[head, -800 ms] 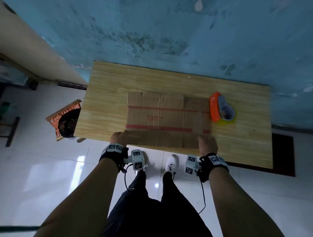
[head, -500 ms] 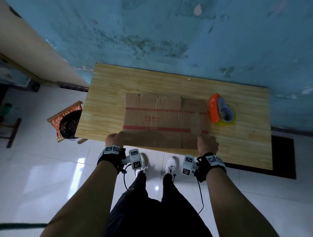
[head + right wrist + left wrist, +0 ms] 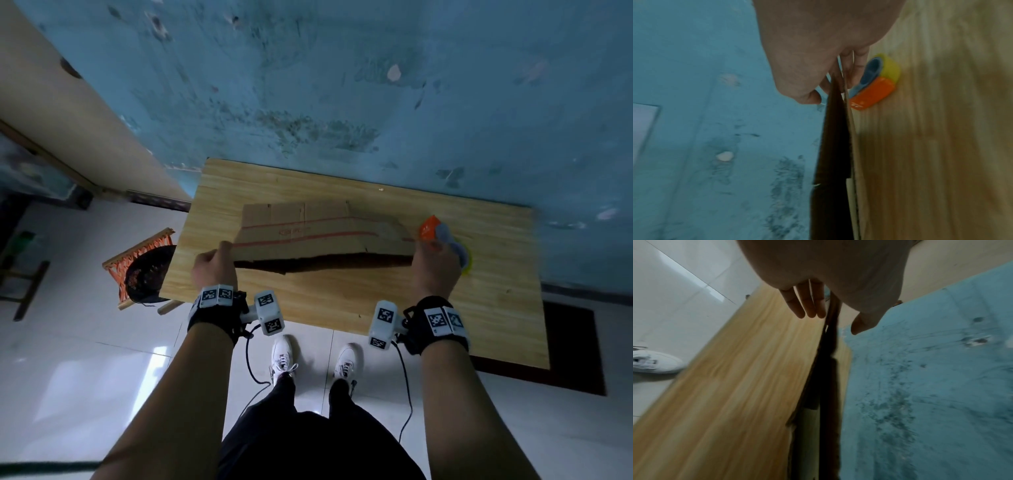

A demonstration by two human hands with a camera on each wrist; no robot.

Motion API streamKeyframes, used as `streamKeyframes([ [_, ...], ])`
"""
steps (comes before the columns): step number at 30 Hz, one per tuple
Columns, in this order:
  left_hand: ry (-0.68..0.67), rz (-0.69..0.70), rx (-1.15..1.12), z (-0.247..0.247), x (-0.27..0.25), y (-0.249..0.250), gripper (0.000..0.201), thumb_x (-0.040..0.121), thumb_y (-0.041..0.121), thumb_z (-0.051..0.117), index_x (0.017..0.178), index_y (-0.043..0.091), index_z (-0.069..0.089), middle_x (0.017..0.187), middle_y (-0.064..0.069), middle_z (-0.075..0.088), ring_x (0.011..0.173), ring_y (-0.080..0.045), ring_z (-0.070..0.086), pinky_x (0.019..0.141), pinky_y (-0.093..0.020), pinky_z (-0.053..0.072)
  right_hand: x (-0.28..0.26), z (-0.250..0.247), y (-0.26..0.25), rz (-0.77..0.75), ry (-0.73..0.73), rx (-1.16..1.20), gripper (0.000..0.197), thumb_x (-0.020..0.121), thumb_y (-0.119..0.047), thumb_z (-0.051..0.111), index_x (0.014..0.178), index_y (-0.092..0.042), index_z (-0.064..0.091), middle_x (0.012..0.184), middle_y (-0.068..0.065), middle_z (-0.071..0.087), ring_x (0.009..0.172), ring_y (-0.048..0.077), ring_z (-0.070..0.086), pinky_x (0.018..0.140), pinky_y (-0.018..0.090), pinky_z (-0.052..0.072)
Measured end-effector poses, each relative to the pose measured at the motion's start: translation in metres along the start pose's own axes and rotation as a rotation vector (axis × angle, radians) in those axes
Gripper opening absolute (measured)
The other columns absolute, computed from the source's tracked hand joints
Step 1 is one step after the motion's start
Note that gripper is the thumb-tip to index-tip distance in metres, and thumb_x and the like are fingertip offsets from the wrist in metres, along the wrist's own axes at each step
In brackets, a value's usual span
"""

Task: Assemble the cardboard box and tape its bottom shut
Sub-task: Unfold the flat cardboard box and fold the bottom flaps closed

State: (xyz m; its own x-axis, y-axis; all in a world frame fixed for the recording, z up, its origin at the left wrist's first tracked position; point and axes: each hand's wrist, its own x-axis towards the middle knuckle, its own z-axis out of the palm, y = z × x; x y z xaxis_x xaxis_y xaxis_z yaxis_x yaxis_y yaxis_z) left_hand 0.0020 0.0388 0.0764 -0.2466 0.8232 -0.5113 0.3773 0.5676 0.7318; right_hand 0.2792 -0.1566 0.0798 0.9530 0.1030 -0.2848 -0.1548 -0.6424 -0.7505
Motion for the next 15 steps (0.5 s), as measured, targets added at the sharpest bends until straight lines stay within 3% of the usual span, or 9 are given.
streamKeyframes([
  [1, 0.002, 0.011, -0.023, 0.0, 0.0, 0.007, 0.046, 0.086, 0.043, 0.062, 0.115, 0.008, 0.068, 0.103, -0.009, 0.068, 0.081, -0.022, 0.061, 0.061, -0.032, 0.041, -0.001, -0.004, -0.009, -0.035, 0.001, 0.021, 0.026, 0.106, -0.021, 0.05, 0.093, -0.003, 0.064, 0.073, 0.007, 0.052, 0.059, 0.019, 0.047, 0.058, 0.03, 0.038],
  [3, 0.008, 0.018, -0.068, 0.0, 0.0, 0.021, 0.052, 0.081, 0.05, 0.064, 0.115, 0.012, 0.068, 0.108, -0.01, 0.07, 0.094, -0.029, 0.065, 0.073, -0.039, 0.048, -0.002, -0.011, -0.025, -0.099, -0.005, 0.018, 0.034, 0.105, -0.017, 0.051, 0.084, 0.007, 0.062, 0.066, 0.013, 0.048, 0.058, 0.029, 0.042, 0.049, 0.026, 0.035],
  [4, 0.007, 0.028, -0.094, 0.001, -0.001, 0.028, 0.053, 0.078, 0.053, 0.066, 0.114, 0.013, 0.068, 0.109, -0.009, 0.07, 0.098, -0.029, 0.066, 0.079, -0.042, 0.052, -0.001, -0.012, -0.03, -0.122, -0.012, 0.008, 0.036, 0.105, -0.015, 0.052, 0.083, 0.012, 0.061, 0.066, 0.019, 0.046, 0.059, 0.034, 0.041, 0.044, 0.016, 0.03],
  [5, -0.003, 0.041, -0.125, 0.003, -0.001, 0.032, 0.054, 0.076, 0.053, 0.067, 0.114, 0.015, 0.067, 0.108, -0.008, 0.07, 0.099, -0.029, 0.066, 0.085, -0.044, 0.054, -0.003, -0.013, -0.036, -0.145, -0.017, 0.004, 0.036, 0.105, -0.014, 0.054, 0.081, 0.012, 0.06, 0.068, 0.023, 0.046, 0.058, 0.035, 0.041, 0.043, 0.013, 0.032],
  [6, -0.02, 0.056, -0.156, 0.005, -0.002, 0.037, 0.053, 0.075, 0.052, 0.069, 0.113, 0.016, 0.066, 0.108, -0.007, 0.07, 0.1, -0.028, 0.066, 0.089, -0.045, 0.055, -0.002, -0.013, -0.039, -0.152, -0.031, 0.015, 0.035, 0.104, -0.015, 0.055, 0.078, 0.008, 0.058, 0.068, 0.018, 0.045, 0.056, 0.028, 0.041, 0.045, 0.013, 0.033],
  [9, -0.096, 0.087, -0.216, 0.012, -0.006, 0.048, 0.055, 0.074, 0.05, 0.074, 0.116, 0.017, 0.063, 0.108, -0.005, 0.068, 0.102, -0.024, 0.067, 0.089, -0.043, 0.056, -0.005, -0.009, -0.047, -0.163, -0.042, 0.113, 0.039, 0.101, -0.022, 0.058, 0.067, -0.004, 0.054, 0.065, 0.006, 0.046, 0.059, 0.021, 0.039, 0.06, 0.034, 0.034],
  [11, -0.165, 0.111, -0.221, 0.017, -0.01, 0.054, 0.062, 0.071, 0.052, 0.076, 0.121, 0.018, 0.061, 0.109, -0.004, 0.067, 0.103, -0.023, 0.066, 0.09, -0.043, 0.056, -0.005, -0.007, -0.052, -0.151, -0.032, 0.135, 0.04, 0.101, -0.026, 0.06, 0.066, -0.007, 0.056, 0.063, 0.004, 0.048, 0.06, 0.02, 0.041, 0.059, 0.036, 0.032],
  [15, -0.252, 0.197, -0.216, 0.026, -0.019, 0.065, 0.069, 0.073, 0.053, 0.08, 0.127, 0.018, 0.055, 0.115, -0.005, 0.063, 0.105, -0.024, 0.064, 0.088, -0.044, 0.058, -0.014, -0.011, -0.071, -0.2, -0.077, 0.138, 0.044, 0.105, -0.042, 0.06, 0.07, -0.016, 0.058, 0.063, -0.002, 0.05, 0.057, 0.012, 0.045, 0.054, 0.03, 0.033],
])
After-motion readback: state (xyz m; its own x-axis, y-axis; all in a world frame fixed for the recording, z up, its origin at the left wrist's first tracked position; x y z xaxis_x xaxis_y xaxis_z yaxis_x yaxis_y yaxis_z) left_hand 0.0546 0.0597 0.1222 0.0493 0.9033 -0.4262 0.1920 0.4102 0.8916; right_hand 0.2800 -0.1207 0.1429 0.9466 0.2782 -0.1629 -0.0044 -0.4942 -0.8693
